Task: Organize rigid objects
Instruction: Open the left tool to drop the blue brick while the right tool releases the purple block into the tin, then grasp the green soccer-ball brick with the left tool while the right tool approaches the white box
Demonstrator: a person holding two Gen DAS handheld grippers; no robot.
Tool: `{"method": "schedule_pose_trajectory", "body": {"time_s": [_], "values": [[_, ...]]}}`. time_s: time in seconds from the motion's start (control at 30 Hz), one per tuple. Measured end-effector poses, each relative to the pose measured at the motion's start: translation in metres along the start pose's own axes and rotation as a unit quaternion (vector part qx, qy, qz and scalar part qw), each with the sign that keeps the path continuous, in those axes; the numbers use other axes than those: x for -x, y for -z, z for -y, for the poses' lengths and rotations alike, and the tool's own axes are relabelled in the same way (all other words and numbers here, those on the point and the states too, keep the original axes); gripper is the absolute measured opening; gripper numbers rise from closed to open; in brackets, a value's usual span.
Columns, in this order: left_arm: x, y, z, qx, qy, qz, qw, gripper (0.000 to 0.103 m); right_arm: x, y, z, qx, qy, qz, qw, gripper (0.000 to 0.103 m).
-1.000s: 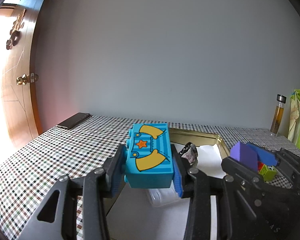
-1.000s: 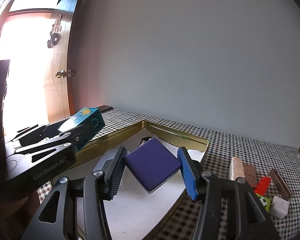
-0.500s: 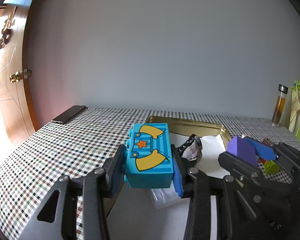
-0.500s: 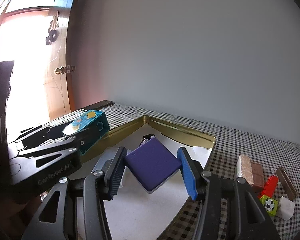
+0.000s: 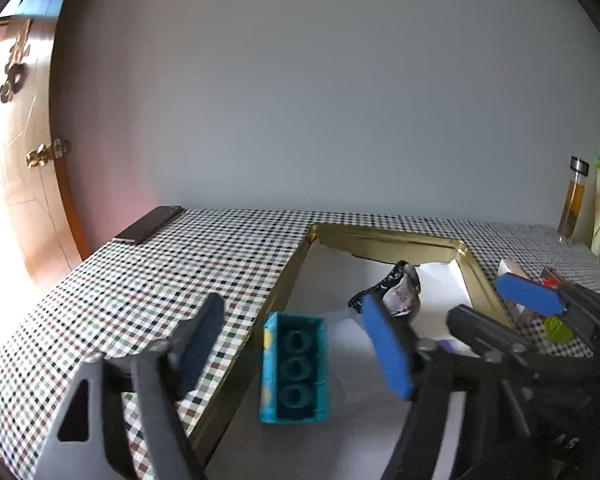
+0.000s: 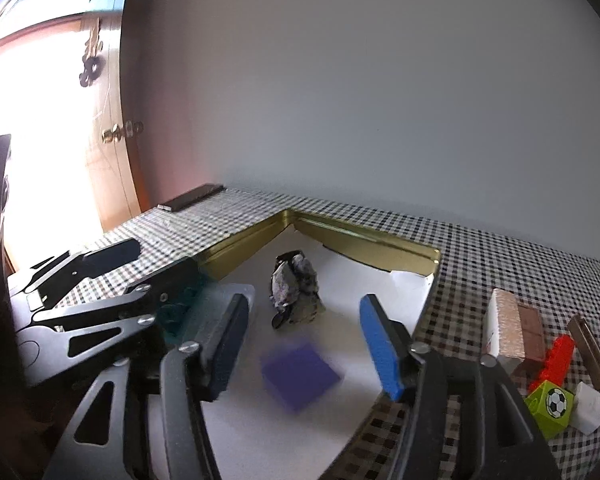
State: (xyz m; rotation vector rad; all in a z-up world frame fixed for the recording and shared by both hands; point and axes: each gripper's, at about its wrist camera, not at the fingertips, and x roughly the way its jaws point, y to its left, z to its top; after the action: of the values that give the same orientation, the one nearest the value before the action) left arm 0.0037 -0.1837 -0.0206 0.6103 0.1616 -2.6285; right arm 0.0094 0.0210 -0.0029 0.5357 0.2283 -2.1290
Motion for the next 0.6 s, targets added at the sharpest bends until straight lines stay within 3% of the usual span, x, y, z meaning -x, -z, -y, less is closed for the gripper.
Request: {"method": "schedule_pose_trajectory", "body": {"time_s": [0.1,0.2,0.4,0.6], "values": [[0.007,0.003,-0.001,0.011,-0.01,0.011,0.9998,0.095,0.009,0.002,0.005,-0.002,0.009,0.008,1.0,0.076],[0.017,0.002,0.004,0.015,-0.008,0.028,0.9995,0.099,0.022,0.005,0.01,-0.003,0.014,0.018,1.0,0.078],[0.041,0.003,0.042,-0.008,0.025,0.053,0.9983,0.102,0.052,0.013,0.045,-0.018,0.03,0.027,0.999,0.08],[0.051,0.0,0.099,-0.044,0.072,0.049,0.9953,0.102,0.087,0.027,0.107,-0.029,0.096,0.032,0.994,0.083]]}}
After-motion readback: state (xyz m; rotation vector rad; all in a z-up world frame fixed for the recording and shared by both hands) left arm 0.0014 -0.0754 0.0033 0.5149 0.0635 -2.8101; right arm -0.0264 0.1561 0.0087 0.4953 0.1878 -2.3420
